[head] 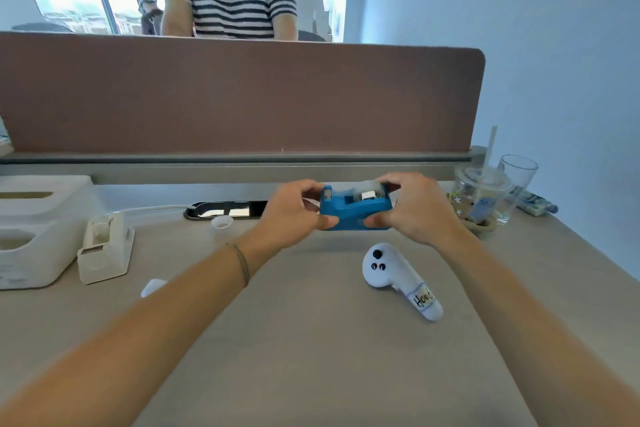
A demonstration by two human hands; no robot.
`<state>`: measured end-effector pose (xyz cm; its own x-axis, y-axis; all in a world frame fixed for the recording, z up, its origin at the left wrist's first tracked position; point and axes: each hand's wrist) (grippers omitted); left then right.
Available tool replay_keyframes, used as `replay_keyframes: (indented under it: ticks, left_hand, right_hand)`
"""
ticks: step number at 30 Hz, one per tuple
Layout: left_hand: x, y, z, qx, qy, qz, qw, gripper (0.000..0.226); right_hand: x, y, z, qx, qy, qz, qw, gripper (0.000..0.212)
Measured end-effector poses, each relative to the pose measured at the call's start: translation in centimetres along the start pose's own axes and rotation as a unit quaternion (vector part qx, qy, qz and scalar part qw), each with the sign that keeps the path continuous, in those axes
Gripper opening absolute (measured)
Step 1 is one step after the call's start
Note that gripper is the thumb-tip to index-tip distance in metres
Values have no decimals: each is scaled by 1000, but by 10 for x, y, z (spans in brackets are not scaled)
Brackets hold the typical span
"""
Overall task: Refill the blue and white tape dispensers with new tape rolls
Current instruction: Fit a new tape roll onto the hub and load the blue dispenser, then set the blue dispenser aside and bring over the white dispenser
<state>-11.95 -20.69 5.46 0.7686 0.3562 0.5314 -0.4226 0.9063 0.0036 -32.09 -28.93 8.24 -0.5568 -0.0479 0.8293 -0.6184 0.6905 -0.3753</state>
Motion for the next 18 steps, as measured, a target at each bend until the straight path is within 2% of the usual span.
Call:
replay_keyframes:
  ticks: [10,18]
  left_hand:
    - [-71,-73,-2,25,-47,-26,998,47]
    - [-94,-86,-4,47,-67,-32,996,48]
  right_hand:
    - [-12,-33,78,-35,101,-70,992,36]
    - [-11,-35,99,-48,113,-118,985,37]
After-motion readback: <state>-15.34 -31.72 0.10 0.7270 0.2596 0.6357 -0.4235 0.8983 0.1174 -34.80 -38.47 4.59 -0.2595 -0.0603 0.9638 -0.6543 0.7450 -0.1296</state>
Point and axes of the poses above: each hand's wrist, its own y-axis away from the middle knuckle, its own x-axis out of the back of the hand, z = x × y, and after that the axes turned 12 degrees about x, right-handed
